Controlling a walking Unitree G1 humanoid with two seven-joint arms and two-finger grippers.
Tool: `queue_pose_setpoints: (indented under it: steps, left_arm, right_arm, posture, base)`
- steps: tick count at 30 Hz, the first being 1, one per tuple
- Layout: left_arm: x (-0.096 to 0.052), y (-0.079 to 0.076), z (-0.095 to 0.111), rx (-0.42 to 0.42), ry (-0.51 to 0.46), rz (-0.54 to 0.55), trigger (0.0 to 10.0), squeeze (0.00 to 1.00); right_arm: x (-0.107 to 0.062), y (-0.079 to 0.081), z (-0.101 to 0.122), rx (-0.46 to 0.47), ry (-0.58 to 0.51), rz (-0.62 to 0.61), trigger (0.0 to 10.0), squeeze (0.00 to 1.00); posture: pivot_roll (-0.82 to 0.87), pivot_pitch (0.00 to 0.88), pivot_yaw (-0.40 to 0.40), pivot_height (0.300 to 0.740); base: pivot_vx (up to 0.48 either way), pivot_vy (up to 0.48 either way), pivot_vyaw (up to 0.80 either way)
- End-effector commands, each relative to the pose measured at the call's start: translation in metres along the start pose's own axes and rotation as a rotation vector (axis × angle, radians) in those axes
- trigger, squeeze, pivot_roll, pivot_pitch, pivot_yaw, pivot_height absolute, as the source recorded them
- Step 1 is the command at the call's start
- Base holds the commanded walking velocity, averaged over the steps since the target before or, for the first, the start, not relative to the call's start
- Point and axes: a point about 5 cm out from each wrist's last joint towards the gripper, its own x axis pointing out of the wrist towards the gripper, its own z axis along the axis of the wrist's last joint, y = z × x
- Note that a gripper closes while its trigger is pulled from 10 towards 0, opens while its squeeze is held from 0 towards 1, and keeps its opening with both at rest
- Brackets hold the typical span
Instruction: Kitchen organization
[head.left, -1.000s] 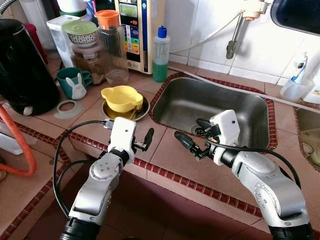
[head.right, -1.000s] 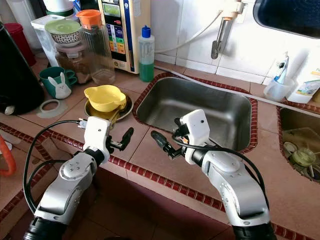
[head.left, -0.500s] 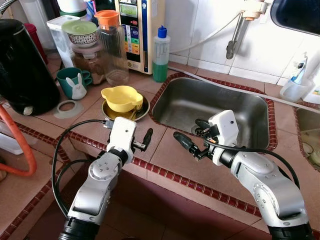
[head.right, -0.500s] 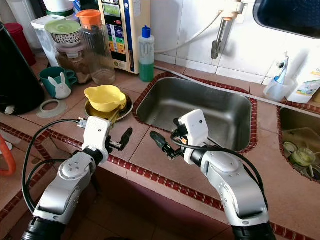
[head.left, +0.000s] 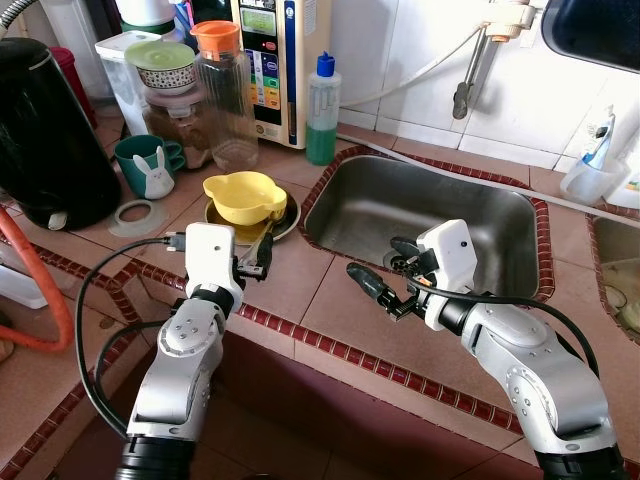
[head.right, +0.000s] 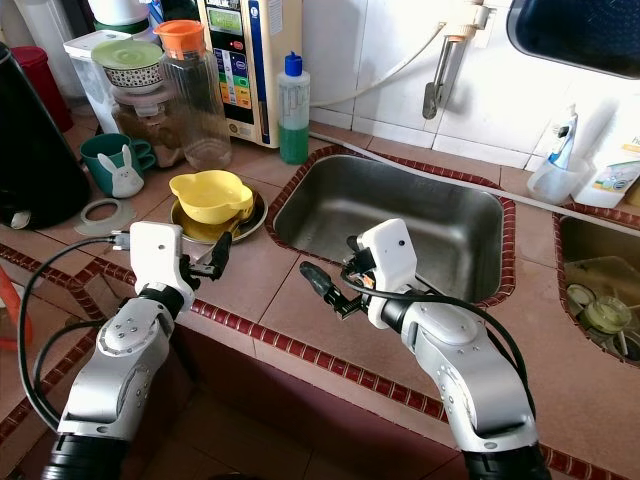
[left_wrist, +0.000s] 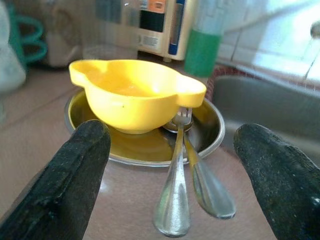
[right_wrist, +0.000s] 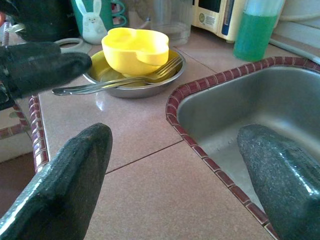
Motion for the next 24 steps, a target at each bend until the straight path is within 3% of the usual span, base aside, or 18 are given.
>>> queue_pose_setpoints:
  steps: [1, 10, 15, 24]
  left_arm:
    - [-0.002, 0.004, 0.009, -0.062, -0.028, 0.018, 10.0, 0.00]
    - [-0.016, 0.015, -0.002, -0.297, 0.089, 0.049, 10.0, 0.00]
    - [-0.025, 0.015, -0.015, -0.332, 0.213, -0.008, 10.0, 0.00]
    - [-0.022, 0.008, -0.015, -0.392, 0.260, -0.064, 10.0, 0.00]
  right_arm:
    - [0.001, 0.000, 0.001, -0.012, 0.000, 0.008, 10.0, 0.00]
    - [0.003, 0.000, 0.002, -0.024, -0.002, 0.015, 10.0, 0.00]
    - [0.003, -0.001, 0.002, -0.026, -0.003, 0.014, 10.0, 0.00]
    - [0.004, -0.001, 0.003, -0.028, -0.007, 0.008, 10.0, 0.00]
  posture:
    - [0.12, 0.000, -0.005, 0.740]
    - [0.13, 0.000, -0.007, 0.740]
    - [0.14, 0.000, -0.006, 0.740]
    - [0.13, 0.000, -0.002, 0.740]
  base:
    - [0.000, 0.000, 0.00]
    - [0.000, 0.000, 0.00]
    - [0.000, 0.000, 0.00]
    - [0.000, 0.000, 0.00]
